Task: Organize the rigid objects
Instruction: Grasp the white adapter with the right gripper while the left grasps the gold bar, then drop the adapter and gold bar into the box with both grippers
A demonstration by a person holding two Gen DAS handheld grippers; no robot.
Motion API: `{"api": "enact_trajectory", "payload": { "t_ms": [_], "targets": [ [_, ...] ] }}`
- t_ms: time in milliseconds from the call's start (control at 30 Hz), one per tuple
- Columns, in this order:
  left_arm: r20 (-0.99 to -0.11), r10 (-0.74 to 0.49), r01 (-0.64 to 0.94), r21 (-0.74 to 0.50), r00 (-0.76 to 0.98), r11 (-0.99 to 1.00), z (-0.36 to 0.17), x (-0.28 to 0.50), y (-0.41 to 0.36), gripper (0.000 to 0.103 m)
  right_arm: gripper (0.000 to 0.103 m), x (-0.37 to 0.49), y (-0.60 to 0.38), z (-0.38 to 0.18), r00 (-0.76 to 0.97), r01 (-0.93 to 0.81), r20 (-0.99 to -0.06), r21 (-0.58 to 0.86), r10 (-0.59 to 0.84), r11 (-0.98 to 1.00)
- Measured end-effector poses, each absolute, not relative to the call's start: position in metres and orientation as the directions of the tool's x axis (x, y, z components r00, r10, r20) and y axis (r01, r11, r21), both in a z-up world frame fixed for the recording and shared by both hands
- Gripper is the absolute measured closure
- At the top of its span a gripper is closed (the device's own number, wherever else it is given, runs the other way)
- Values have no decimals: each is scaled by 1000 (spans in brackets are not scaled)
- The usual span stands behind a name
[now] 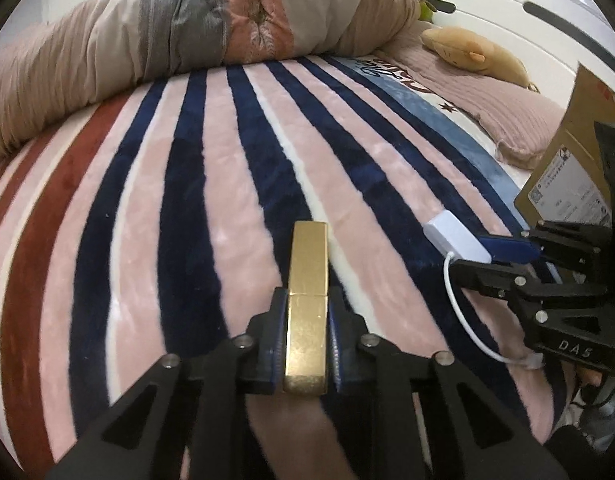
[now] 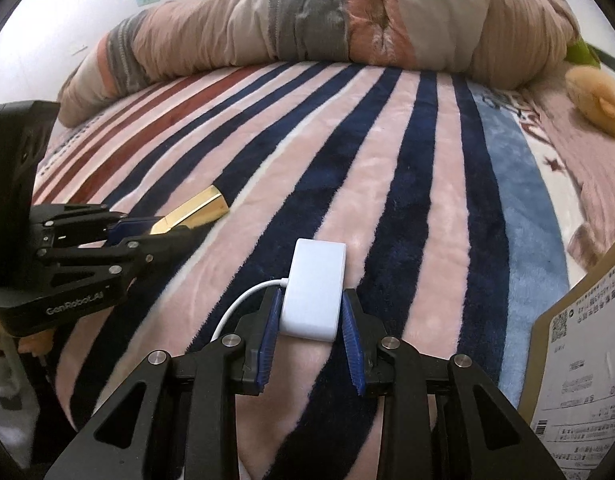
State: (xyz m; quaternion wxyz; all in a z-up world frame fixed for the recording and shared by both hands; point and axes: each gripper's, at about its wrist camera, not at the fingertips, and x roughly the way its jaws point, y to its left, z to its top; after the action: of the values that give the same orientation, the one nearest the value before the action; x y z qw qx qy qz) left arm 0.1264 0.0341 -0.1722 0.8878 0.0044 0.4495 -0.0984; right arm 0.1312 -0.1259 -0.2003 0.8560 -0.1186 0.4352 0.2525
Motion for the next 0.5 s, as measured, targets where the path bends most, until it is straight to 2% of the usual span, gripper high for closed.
{"api": "enact_trajectory", "payload": {
  "t_ms": [267, 500],
  "targets": [
    [-787, -135, 151, -54, 602, 987, -146, 103, 42, 88, 79, 107, -117, -175, 525, -567, -759, 26, 385, 823],
    [-713, -103, 123, -23, 694, 992, -81, 56, 45, 88, 79, 73, -113, -118, 570, -618, -673, 27, 471, 786]
  ]
}}
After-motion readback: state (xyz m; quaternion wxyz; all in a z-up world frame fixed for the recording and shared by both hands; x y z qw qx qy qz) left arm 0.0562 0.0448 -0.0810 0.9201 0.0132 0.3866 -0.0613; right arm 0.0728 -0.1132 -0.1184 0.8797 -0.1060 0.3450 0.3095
